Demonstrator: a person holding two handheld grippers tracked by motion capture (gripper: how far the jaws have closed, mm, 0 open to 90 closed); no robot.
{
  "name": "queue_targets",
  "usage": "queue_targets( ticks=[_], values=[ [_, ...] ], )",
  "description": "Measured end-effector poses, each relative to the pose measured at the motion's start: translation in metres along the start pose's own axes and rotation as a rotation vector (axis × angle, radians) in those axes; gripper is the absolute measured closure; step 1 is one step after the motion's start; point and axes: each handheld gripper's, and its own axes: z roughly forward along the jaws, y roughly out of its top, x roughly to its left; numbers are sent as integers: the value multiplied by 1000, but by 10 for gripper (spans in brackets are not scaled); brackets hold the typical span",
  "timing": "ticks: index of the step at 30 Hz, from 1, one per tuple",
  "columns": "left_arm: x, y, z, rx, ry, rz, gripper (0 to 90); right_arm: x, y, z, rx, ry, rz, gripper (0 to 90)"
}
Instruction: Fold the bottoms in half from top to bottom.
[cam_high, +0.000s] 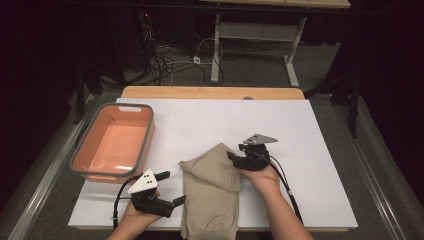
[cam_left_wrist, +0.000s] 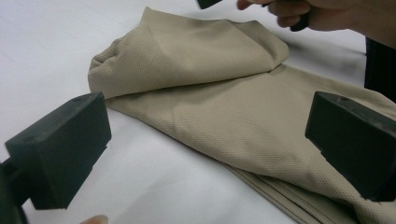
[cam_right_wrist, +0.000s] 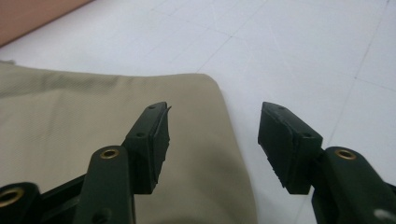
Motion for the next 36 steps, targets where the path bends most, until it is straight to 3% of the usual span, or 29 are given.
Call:
queue_targets(
  ticks=[5,12,14,18,21,25,36],
  values=[
    [0,0,0,-1,-4,-1,0,-3,10,24,69,-5,11,440],
    [0,0,0,1,-2,1,0,-7,10,39,124,-14,32,390],
    [0,0,0,1,-1,2,0,-8,8,42,152,-25,15,383],
    [0,0,0,3,0,0,0,-4,6,42,149,-48,-16,392],
    [-1,0,0,5,2,4,0,-2,3,41,138,-45,-8,445],
    [-2,-1,0,4,8,8,0,2,2,40,130,-26,-19,561],
    [-2,-1,0,6,5,6,0,-3,4,41,141,9,-10,636]
  ],
)
